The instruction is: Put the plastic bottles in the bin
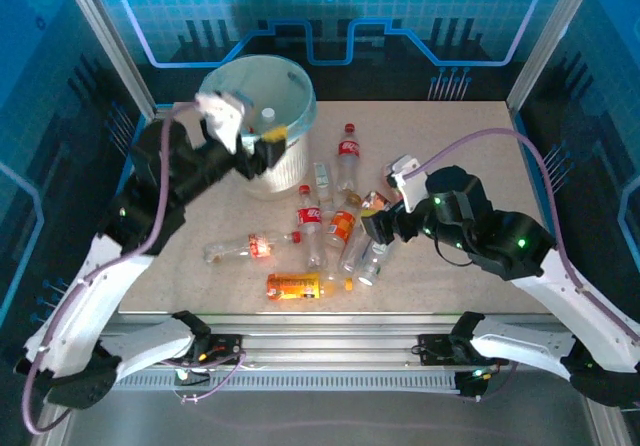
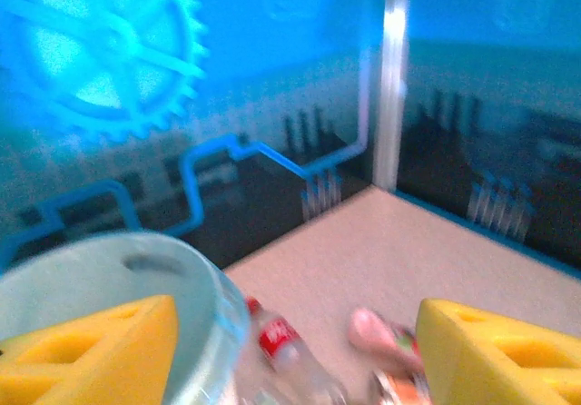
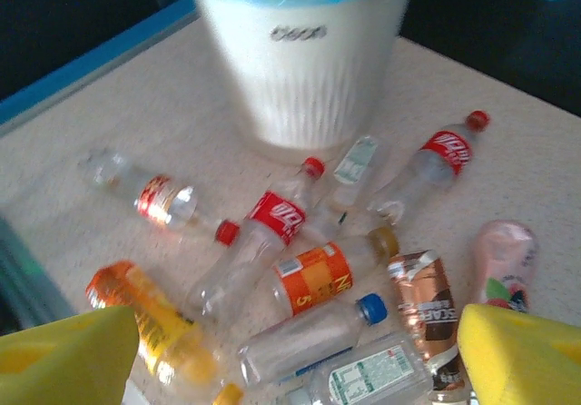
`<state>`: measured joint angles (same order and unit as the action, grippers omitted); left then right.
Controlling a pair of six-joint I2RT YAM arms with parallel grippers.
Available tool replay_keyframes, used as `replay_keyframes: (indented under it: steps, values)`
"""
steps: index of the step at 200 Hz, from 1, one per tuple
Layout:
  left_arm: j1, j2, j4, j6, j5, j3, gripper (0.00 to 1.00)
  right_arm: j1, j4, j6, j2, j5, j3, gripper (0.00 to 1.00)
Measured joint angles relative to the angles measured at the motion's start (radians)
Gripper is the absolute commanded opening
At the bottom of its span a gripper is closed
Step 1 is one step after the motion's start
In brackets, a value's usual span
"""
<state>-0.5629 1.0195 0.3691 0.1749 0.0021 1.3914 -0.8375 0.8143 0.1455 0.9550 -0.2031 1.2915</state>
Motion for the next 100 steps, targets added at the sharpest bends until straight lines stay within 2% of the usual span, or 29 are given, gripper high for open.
replay_keyframes:
  steps: [22, 48, 76, 100]
  values:
    - [-0.132, -0.086, 0.059, 0.071, 0.011, -0.167, 0.68, 0.001, 0.006, -0.009, -0.002, -0.012, -0.048, 0.89]
    - [-0.318, -0.094, 0.177, 0.113, -0.039, -0.269, 0.67, 0.016, 0.058, 0.056, -0.002, -0.072, -0.085, 0.88]
    - [-0.516, -0.020, 0.271, 0.121, -0.095, -0.316, 0.67, 0.089, 0.143, 0.194, -0.006, -0.074, -0.107, 0.84]
    - [-0.584, 0.098, 0.307, 0.120, -0.104, -0.316, 0.67, 0.179, 0.216, 0.303, -0.019, -0.021, -0.142, 0.83]
